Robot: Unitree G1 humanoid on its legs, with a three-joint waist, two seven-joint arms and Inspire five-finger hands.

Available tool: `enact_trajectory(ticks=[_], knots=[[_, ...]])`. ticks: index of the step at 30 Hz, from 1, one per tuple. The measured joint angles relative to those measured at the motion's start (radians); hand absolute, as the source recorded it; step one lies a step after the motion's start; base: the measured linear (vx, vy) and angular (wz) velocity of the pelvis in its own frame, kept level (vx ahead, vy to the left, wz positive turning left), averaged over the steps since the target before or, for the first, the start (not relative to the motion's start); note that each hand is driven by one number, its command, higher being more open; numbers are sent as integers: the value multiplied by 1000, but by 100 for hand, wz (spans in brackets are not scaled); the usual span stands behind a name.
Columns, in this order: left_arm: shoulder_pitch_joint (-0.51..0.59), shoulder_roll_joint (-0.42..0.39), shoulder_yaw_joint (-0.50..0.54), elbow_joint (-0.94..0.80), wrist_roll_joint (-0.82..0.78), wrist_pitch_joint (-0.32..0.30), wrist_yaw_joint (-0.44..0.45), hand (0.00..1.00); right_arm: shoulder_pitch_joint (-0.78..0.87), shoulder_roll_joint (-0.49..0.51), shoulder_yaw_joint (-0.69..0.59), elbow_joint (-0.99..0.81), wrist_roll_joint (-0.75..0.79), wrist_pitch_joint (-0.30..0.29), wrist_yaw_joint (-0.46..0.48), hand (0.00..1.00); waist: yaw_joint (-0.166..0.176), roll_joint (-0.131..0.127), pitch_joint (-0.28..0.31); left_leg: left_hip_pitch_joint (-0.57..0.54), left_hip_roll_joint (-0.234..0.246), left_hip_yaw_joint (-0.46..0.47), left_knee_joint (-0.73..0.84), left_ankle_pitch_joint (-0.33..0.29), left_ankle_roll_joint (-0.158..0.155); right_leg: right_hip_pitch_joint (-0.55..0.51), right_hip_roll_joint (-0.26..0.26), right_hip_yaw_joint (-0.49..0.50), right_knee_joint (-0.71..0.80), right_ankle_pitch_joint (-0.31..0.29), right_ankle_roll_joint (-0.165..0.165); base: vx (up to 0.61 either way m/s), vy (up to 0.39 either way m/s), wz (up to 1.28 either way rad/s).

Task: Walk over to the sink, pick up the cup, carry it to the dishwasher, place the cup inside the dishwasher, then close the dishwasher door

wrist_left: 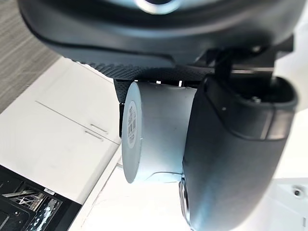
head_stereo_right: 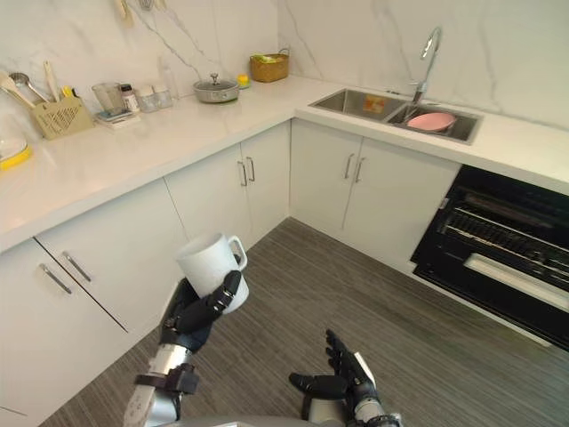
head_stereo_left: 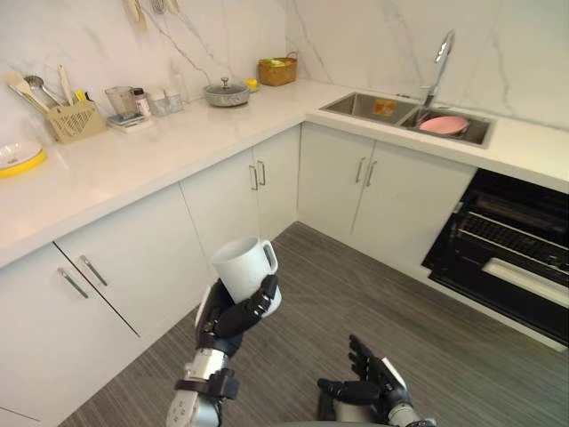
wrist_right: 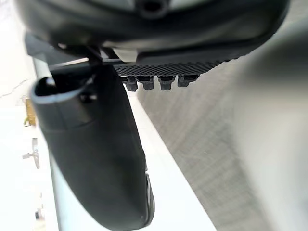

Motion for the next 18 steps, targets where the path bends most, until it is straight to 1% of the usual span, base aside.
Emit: enact_trajectory(ticks=[1, 2, 3, 4, 5, 6, 7, 8, 9, 10, 11, 12, 13, 14, 15, 16, 17, 18], knots=[[0, 2, -5, 2, 1, 0, -6, 0, 0, 0, 0, -3, 0, 0, -5, 100, 0, 1, 1, -19, 22, -2, 57, 53, -1, 27, 17, 8, -14, -14, -7, 501, -171, -40], [-8, 0, -15, 5, 1, -1, -20, 0, -2, 0, -1, -8, 0, -1, -14, 100, 2, 5, 1, -59, 46, -4, 128, 29, -15, 64, 41, 18, -42, -30, -17, 489, -149, -45], [-18, -2, -28, 7, 1, -1, -42, 0, -7, 1, -2, -10, 1, -1, -28, 100, 1, -1, 4, -125, 50, -3, 162, -46, -7, 112, 63, 32, -87, -37, -29, 569, -140, -56], [-29, -1, -41, 9, 1, -1, -56, 0, -8, -6, -2, -10, 11, -1, -39, 100, 1, -12, 10, -181, 28, 6, 135, -108, 0, 164, 71, 56, -133, -38, -38, 459, -92, -53], [-33, -3, -42, 12, 1, -1, -67, 0, -9, -9, -1, -10, 21, -1, -44, 100, 2, -19, 14, -205, 10, 10, 98, -132, -1, 190, 71, 71, -152, -41, -38, 447, -54, -74], [-38, -4, -42, 17, 1, -1, -76, 0, -10, -12, 2, -11, 31, -1, -54, 100, 12, -29, 20, -238, -38, 8, -30, -156, -2, 235, 71, 115, -188, -44, -35, 406, -5, -101], [-40, -2, -40, 16, 1, -1, -76, 0, -11, -18, 2, -12, 40, -1, -64, 100, 24, -33, 18, -269, -87, -28, -203, -154, -8, 263, 70, 161, -218, -48, -29, 389, 20, -109], [-42, -2, -38, 13, 1, -2, -76, 0, -13, -24, 2, -12, 41, -1, -67, 100, 27, -34, 18, -287, -111, -61, -291, -146, -17, 272, 70, 183, -225, -53, -24, 372, 69, -111], [-43, -2, -36, 1, 1, -1, -69, 0, -17, -26, 7, -12, 39, -2, -76, 100, 30, -34, 18, -328, -144, -126, -437, -99, -33, 278, 70, 226, -223, -73, -15, 385, 103, -104], [-42, -2, -35, -6, 1, -1, -62, 0, -17, -26, 8, -11, 39, -2, -82, 100, 34, -35, 17, -361, -158, -156, -513, -27, -53, 279, 70, 270, -207, -99, -3, 399, 122, -111], [-42, -3, -35, -6, 1, -1, -59, 0, -15, -27, 9, -11, 39, -2, -83, 100, 39, -35, 16, -367, -161, -155, -535, 11, -59, 280, 70, 297, -194, -115, 6, 424, 173, -104], [-42, -7, -33, -7, 1, -1, -56, 0, -12, -31, 11, -11, 39, -2, -83, 100, 42, -34, 13, -367, -163, -146, -541, 54, -50, 279, 71, 330, -170, -140, 25, 454, 235, -90], [-42, -9, -29, -8, 2, 0, -55, 0, -7, -33, 13, -11, 39, -2, -83, 100, 41, -35, 9, -360, -167, -140, -518, 85, -29, 279, 73, 357, -141, -173, 37, 554, 314, -83], [-45, -9, -26, -8, 4, 3, -45, 0, 4, -25, 21, -9, 39, -1, -82, 100, 36, -57, 0, -365, -177, -123, -463, 71, 7, 279, 55, 378, -108, -214, 51, 568, 319, -65], [-42, -3, -16, -8, 5, 6, -36, 0, 23, -21, 30, -10, 39, -1, -76, 100, 30, -78, -17, -356, -191, -100, -439, 26, 25, 267, 21, 357, -59, -217, 77, 482, 253, -45], [-42, -4, -6, -9, 5, 6, -34, 0, 25, -17, 36, -10, 39, -1, -70, 100, 30, -85, -16, -345, -195, -84, -429, 13, 40, 249, 7, 341, 1, -216, 78, 449, 209, -53], [-39, 0, 21, -10, 4, 6, -26, 0, 27, -3, 44, -10, 37, -1, -54, 100, 38, -111, -12, -318, -203, -40, -416, -2, 63, 204, -34, 279, 120, -213, 81, 396, 171, -70], [-34, 6, 39, -10, 4, 6, -23, 0, 27, 11, 49, -9, 36, -1, -43, 100, 50, -130, -10, -290, -205, -1, -407, -9, 70, 182, -70, 234, 193, -199, 100, 443, 174, -105]])
